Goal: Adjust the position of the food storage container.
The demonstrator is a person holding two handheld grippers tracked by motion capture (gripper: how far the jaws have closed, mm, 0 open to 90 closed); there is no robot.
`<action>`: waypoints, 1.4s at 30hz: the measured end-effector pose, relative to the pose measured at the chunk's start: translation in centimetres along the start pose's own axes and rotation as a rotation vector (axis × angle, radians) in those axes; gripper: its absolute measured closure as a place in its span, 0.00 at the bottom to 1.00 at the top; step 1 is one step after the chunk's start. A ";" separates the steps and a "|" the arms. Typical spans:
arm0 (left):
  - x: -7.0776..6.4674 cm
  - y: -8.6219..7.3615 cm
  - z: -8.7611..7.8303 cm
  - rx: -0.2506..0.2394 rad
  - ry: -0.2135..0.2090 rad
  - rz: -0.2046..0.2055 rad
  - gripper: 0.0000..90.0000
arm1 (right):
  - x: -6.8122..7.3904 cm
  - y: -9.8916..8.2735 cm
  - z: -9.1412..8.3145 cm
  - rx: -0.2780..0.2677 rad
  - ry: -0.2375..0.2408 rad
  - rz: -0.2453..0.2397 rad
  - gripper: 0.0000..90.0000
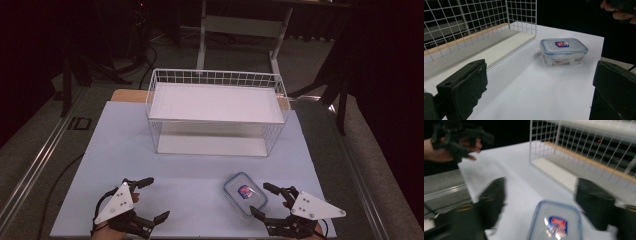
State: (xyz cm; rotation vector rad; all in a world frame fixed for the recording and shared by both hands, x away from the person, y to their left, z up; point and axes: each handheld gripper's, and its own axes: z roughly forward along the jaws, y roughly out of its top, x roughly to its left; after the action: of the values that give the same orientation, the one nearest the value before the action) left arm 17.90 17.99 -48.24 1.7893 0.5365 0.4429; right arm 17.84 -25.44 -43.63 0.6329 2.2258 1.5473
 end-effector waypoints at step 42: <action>-0.4 0.1 0.6 0.012 -0.010 0.015 0.01 | -7.5 -7.9 4.4 0.434 -0.059 0.020 1.00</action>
State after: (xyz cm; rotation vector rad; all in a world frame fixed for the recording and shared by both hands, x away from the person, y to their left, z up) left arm 17.93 17.24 -48.33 1.8075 0.5205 0.4412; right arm 25.19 -28.53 -52.27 0.8082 2.5334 1.0375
